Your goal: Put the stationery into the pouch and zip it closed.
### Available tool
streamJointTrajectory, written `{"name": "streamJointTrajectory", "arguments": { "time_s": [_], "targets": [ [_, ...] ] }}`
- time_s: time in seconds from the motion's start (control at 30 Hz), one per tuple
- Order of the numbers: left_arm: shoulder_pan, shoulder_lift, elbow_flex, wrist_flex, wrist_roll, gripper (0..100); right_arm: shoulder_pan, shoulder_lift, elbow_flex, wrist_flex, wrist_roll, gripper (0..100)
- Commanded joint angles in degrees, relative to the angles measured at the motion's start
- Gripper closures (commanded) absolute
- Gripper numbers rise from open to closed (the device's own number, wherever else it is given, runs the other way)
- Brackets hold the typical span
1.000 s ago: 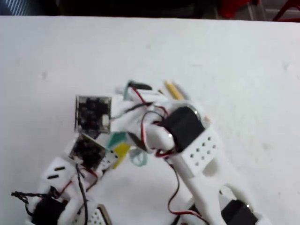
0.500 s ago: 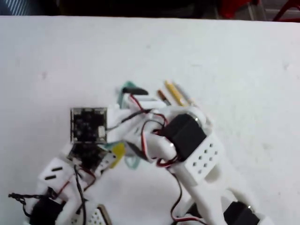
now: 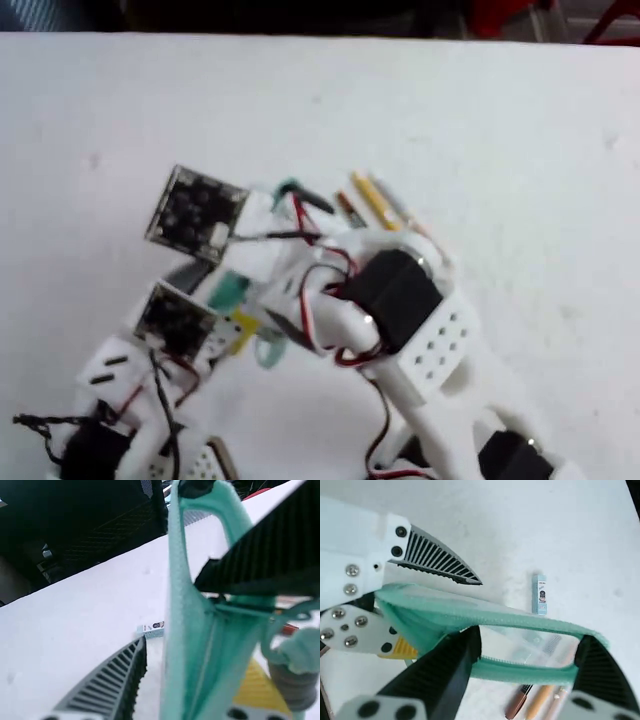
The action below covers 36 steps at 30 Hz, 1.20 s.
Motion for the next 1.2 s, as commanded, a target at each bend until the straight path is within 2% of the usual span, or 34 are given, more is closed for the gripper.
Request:
{"name": "streamJointTrajectory", "arguments": {
  "time_s": [0.0,0.07,0.13,0.23,0.33,0.43,0.57,0.7,0.9,1.0,1.17],
  "targets": [
    [0.0,0.3,-1.5,-2.0,0.7,90,-4.6,0.1,-0.4,-1.4,2.6,65.7],
    [0.0,0.3,-1.1,-3.3,0.7,99,-4.6,0.2,-0.4,-4.2,2.5,70.5],
    [0.1,0.3,-1.1,-3.7,0.7,95,-4.6,-0.3,-0.4,-6.8,2.5,79.6],
    [0.1,0.3,-1.1,-3.6,0.7,98,-4.5,-0.7,-3.9,-8.7,2.9,98.1],
    [0.0,0.3,-0.4,-3.8,0.7,98,-3.1,-1.8,-9.5,-7.8,2.5,95.5],
    [-0.3,0.3,0.4,-4.6,0.7,98,-1.6,-3.3,-16.0,-5.6,2.5,98.3],
    [0.0,0.3,0.4,-4.9,0.7,98,3.7,-6.0,-26.5,-2.7,2.5,98.2],
    [0.0,0.3,0.2,-5.4,1.3,98,12.5,-7.5,-32.3,-2.4,2.4,98.2],
    [-4.0,0.3,-0.1,-11.3,9.7,98,26.2,-3.7,-23.5,-1.5,-5.8,98.2],
    [-7.3,0.3,-0.2,-12.3,11.6,98,31.9,-0.6,-15.8,-1.9,-6.4,98.1],
    [-7.4,0.3,-0.7,-11.9,12.6,98,36.4,6.0,-4.2,-6.0,-6.4,98.1]
  ]
}}
